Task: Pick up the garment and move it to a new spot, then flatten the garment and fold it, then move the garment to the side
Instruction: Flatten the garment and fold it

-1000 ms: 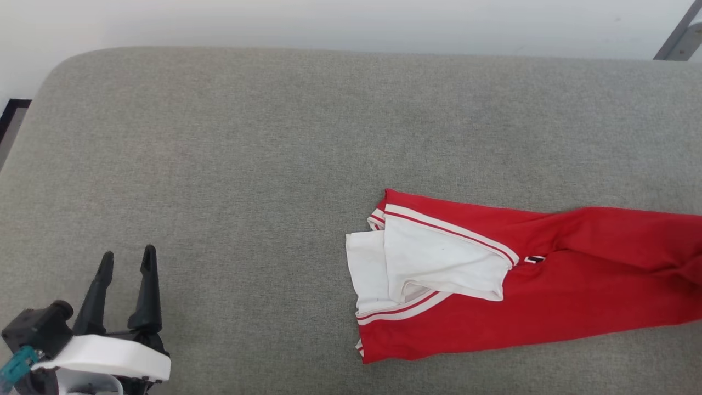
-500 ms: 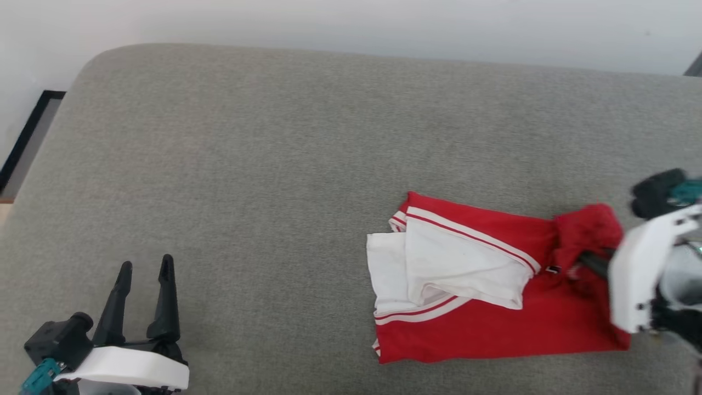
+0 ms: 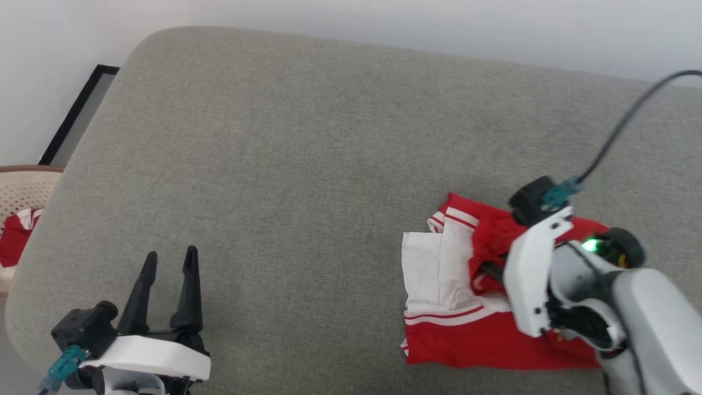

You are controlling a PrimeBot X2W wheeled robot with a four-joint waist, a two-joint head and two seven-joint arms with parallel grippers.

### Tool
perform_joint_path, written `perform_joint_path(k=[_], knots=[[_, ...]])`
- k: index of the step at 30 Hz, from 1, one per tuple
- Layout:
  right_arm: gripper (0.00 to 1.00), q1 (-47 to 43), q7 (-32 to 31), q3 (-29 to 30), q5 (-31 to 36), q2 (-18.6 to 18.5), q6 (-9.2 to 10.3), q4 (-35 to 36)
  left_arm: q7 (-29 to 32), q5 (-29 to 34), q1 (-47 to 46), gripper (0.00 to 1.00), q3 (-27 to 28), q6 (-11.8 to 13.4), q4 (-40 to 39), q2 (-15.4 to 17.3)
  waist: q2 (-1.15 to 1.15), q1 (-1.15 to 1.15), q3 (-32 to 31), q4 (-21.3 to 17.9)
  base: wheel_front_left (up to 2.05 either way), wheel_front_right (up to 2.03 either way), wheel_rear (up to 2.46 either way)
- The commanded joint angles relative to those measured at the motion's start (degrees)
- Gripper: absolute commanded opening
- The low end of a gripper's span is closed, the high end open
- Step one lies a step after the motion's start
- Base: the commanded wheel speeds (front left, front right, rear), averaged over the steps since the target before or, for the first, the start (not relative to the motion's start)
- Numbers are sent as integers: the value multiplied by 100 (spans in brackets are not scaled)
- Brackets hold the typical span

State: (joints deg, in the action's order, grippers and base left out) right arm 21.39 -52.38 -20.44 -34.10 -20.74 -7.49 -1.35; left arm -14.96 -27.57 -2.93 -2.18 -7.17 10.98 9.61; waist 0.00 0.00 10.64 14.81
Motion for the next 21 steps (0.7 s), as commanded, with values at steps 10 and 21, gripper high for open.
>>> perform_joint_path(k=[10,21], knots=[[100,281,89,-357,-318,101,0,-105,-30,-130,-3,100,12,-31,-78,47,0,0,-32,-36,0,0,0],[100,38,510,579,-444,-14,0,724,-30,-120,118,100,283,-32,-265,111,0,0,-92,-477,0,0,0]])
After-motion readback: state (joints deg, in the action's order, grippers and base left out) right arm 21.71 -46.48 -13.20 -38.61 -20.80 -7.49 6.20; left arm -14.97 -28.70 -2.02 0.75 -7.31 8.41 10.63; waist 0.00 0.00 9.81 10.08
